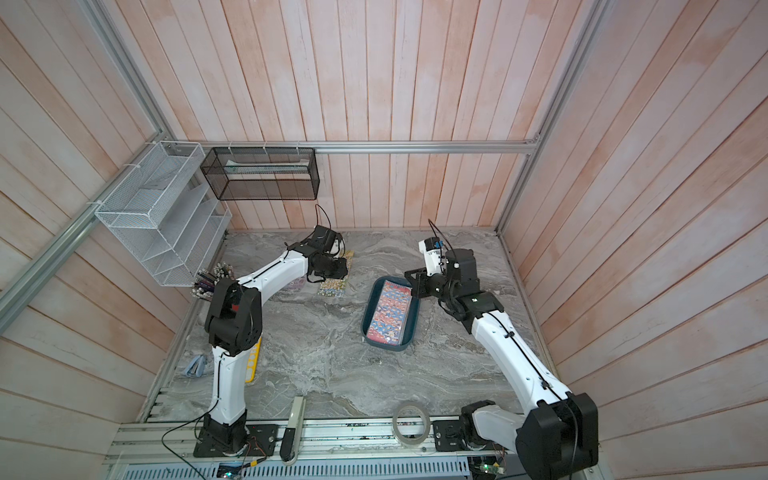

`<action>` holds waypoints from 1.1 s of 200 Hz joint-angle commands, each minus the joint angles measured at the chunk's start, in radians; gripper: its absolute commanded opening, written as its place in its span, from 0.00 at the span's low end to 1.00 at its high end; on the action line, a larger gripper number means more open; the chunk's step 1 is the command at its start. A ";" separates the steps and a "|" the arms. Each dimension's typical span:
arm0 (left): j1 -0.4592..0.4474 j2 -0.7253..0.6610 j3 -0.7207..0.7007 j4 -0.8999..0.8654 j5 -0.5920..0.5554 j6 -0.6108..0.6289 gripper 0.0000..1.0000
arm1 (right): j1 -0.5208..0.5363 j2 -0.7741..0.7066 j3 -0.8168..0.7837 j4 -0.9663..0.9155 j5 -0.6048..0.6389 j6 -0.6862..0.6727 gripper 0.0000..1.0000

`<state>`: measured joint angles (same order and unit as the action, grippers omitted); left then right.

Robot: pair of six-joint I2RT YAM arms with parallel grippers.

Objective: Take the stickers out of the storage box
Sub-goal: Pick up the sticker from the storage box.

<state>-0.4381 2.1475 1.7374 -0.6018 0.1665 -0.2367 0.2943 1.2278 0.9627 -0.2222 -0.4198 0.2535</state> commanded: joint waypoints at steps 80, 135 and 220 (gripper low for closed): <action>-0.170 -0.287 -0.327 0.234 0.083 -0.137 0.44 | 0.166 0.285 0.023 -0.137 0.341 0.012 0.03; -0.238 -0.234 -0.358 0.210 0.034 -0.169 0.40 | 0.203 0.395 0.032 -0.128 0.401 0.017 0.00; -0.290 -0.183 -0.364 0.183 -0.022 -0.172 0.20 | 0.227 0.480 -0.037 0.007 0.293 0.068 0.00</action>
<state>-0.7029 1.9327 1.3899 -0.3973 0.1753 -0.4118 0.5121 1.6642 0.9627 -0.2440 -0.0761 0.2924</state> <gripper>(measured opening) 0.249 0.043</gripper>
